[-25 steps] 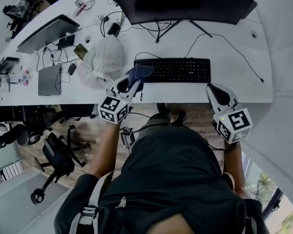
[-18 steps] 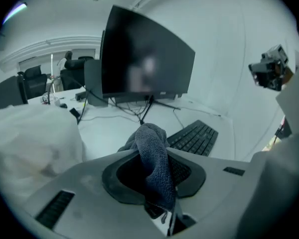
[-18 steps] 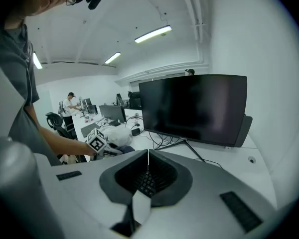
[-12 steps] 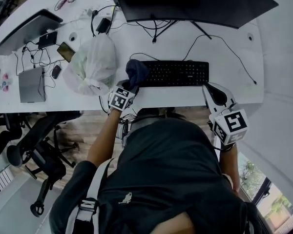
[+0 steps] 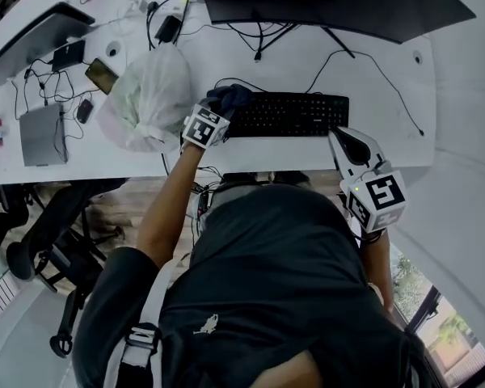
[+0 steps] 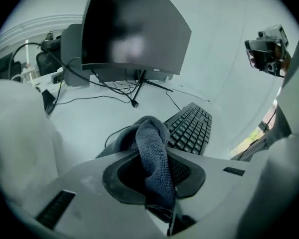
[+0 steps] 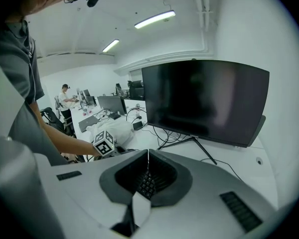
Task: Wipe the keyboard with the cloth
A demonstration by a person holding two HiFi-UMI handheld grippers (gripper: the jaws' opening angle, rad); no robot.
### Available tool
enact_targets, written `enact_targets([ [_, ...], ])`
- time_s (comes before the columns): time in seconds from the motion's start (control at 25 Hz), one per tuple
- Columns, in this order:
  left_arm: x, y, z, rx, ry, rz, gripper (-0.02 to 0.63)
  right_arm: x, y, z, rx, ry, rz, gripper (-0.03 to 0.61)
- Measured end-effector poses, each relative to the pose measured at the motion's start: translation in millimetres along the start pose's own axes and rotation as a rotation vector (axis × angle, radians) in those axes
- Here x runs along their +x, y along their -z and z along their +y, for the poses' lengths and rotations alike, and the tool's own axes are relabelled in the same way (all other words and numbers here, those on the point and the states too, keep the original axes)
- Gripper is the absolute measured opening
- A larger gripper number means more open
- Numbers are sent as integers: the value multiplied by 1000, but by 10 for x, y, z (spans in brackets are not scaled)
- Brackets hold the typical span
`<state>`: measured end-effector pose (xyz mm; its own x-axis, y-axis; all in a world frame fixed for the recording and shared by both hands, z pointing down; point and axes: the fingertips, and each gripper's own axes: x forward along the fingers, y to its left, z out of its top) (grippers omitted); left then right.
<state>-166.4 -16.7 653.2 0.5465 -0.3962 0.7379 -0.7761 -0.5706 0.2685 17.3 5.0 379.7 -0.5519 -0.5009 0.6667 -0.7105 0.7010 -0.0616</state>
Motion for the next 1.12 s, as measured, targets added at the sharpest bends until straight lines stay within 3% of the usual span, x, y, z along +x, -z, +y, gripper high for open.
enact_targets([
  [0.12,-115,415,-482,-58,70,52,71,-16,-35,-33,-11,1,16,11],
  [0.24,-155,629,-894,1,116,91,71,-19,62,-190,8,3,34,11],
  [0.36,-67,212,-603,33,42,0,71,-10,108,-279,-13,-17,35,11],
  [0.44,38,-115,-233,7,-13,-40,71,8,110,-284,-19,-27,36,11],
  [0.52,133,-199,-65,-54,-16,-30,71,30,119,-261,-21,-37,39,11],
  [0.64,104,114,-475,-108,42,-4,67,21,150,-293,-1,-31,61,11],
  [0.8,97,581,-1172,-28,123,96,67,-1,217,-532,13,-19,49,11],
  [0.88,127,371,-1055,2,97,50,67,3,203,-584,11,-20,46,11],
  [1.0,174,-311,-520,19,14,-58,67,33,164,-568,0,-32,49,11],
  [1.12,314,-380,-368,-21,6,-26,67,53,161,-525,-6,-40,52,11],
])
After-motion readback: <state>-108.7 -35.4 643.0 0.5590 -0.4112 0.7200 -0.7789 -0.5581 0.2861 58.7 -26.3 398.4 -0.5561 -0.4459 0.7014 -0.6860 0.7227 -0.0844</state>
